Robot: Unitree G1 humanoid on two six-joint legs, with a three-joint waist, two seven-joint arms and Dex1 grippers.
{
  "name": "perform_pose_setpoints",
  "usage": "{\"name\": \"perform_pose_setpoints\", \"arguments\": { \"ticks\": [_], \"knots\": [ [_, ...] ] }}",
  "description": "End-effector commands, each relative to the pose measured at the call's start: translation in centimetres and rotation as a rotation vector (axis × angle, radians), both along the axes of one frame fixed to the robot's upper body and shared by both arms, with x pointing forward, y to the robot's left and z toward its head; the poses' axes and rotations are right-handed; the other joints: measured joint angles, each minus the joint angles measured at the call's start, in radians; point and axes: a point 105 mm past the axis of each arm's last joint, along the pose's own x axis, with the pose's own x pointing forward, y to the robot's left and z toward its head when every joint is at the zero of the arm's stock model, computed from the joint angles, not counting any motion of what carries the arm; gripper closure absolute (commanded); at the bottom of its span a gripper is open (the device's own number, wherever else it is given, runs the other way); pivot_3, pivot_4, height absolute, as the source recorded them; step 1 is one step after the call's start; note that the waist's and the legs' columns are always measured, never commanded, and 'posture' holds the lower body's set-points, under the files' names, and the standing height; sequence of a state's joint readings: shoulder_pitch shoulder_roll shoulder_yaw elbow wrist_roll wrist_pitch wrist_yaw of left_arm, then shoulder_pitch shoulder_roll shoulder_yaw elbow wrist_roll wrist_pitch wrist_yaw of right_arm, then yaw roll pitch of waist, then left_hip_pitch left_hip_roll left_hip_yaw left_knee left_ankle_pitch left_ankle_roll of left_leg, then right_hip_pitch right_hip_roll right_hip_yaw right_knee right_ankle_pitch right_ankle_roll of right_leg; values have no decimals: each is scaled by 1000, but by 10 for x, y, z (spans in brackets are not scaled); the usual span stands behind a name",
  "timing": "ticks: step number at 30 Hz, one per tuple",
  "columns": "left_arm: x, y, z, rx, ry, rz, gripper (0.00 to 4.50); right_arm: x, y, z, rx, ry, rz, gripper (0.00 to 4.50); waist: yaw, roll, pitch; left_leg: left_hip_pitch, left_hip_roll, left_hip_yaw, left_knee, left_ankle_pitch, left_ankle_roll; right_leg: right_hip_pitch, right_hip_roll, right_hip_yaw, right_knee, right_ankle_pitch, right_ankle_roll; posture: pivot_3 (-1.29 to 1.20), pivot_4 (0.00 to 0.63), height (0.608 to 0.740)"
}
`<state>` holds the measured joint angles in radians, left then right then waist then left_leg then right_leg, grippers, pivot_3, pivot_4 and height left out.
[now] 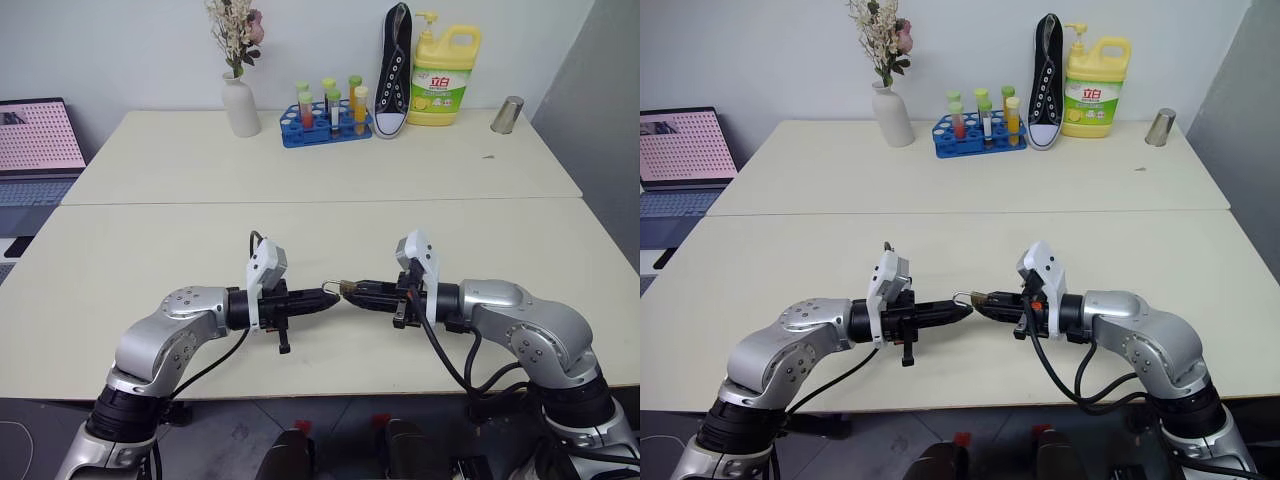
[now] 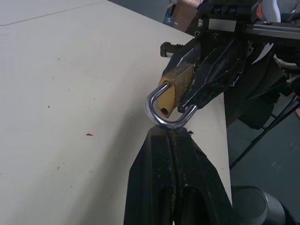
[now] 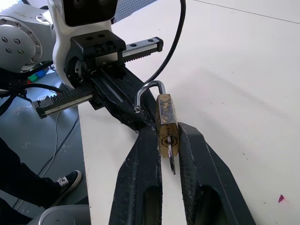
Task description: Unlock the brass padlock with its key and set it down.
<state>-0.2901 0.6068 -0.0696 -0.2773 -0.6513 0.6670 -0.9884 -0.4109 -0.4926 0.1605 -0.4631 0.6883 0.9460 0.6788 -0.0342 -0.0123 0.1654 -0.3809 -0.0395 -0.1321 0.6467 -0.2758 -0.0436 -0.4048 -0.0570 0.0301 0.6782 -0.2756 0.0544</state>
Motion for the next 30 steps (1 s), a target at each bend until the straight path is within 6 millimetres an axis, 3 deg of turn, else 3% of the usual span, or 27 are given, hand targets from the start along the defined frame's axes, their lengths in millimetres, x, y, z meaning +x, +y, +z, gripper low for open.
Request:
{"name": "perform_pose_setpoints", "arguments": {
  "ticks": [1,7,17,20,23,30],
  "knots": [
    [2,-1,22,-64,-36,12,4500,-3,2,8,16,-40,25,4322,0,0,0,0,0,0,0,0,0,0,0,0,0,0,0,0,150,740],
    [4,-1,35,-161,41,21,4500,-4,2,7,13,-38,30,4335,-1,0,0,0,0,0,0,0,0,0,0,0,0,0,0,0,150,740],
    [2,2,38,-179,78,20,4500,-4,1,5,7,-35,35,4337,0,0,0,0,0,0,0,0,0,0,0,0,0,0,0,0,150,740],
    [-11,8,30,-122,112,-30,4500,-4,1,5,7,-35,33,4337,-1,0,0,0,0,0,0,0,0,0,0,0,0,0,0,0,150,740],
    [-10,15,24,-82,107,-12,4500,-3,1,5,7,-35,30,4337,-1,0,0,1,0,1,0,0,0,0,0,1,0,0,0,0,150,740],
    [-6,8,38,-194,131,-2,4500,-3,2,5,6,-33,40,4337,2,0,0,0,0,1,0,0,0,0,0,1,0,0,0,0,150,740]
  ]
}}
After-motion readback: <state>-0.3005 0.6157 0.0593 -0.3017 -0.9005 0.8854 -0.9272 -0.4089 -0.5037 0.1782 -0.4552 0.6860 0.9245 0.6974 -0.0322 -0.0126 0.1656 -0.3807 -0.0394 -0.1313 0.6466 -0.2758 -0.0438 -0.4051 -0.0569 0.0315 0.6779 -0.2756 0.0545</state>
